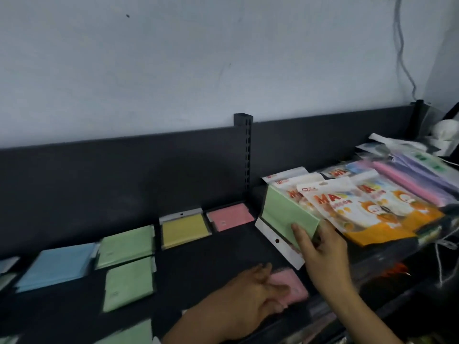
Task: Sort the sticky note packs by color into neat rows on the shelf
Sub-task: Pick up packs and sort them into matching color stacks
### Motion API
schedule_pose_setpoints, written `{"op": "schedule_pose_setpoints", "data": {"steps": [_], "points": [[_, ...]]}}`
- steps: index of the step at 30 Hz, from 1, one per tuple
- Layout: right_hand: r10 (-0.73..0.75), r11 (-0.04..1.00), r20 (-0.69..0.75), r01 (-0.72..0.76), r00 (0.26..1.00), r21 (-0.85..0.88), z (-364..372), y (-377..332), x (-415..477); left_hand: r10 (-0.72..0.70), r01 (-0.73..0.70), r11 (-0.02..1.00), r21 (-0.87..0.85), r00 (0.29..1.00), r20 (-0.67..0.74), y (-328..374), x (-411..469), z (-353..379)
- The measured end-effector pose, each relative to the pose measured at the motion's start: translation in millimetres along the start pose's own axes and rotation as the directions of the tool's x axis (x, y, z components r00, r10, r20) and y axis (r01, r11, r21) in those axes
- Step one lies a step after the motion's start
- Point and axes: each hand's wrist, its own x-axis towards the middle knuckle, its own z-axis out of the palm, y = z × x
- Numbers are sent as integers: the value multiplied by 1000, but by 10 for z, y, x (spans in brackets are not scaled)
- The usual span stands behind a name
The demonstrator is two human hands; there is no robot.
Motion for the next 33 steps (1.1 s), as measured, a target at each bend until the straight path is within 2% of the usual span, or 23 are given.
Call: {"op": "schedule_pose_setpoints", "data": {"steps": [3,6,7,9,11,12,13,16,19,22,25,29,33], "points": [[-49,999,76,48,996,14,33,0,78,-93,91,996,-22,988,-126,8,-117,-102],[-164,984,193,147,968,97,49,-49,137,-234,210,972,-108,925,-299,34,-327,-311],[-207,976,252,184,945,113,57,-58,142,-303,272,953,-135,883,-358,50,-408,-379],[-317,948,357,304,878,95,97,-71,127,-455,405,890,-212,746,-487,86,-585,-486],[-447,886,410,457,795,78,165,-138,88,-513,493,841,-221,600,-614,97,-770,-534],[-504,852,426,515,752,98,203,-192,58,-497,531,829,-174,558,-665,100,-866,-538],[-551,821,432,557,714,125,240,-253,26,-458,554,826,-107,548,-699,104,-955,-534],[-642,756,422,622,640,204,345,-383,-98,-322,548,826,131,650,-688,169,-1154,-484],[-673,733,427,621,604,277,398,-470,-213,-215,527,796,297,705,-676,261,-1268,-405],[-689,719,437,620,577,314,447,-534,-286,-178,540,772,335,689,-702,278,-1401,-381],[-706,688,490,661,512,300,492,-678,-363,-195,566,759,323,671,-715,211,-1524,-392],[-732,591,557,773,393,232,617,-958,-496,-233,584,748,315,676,-699,11,-1735,-348],[-742,512,574,845,347,151,835,-1195,-524,-243,587,753,296,667,-704,-143,-1931,-374]]}}
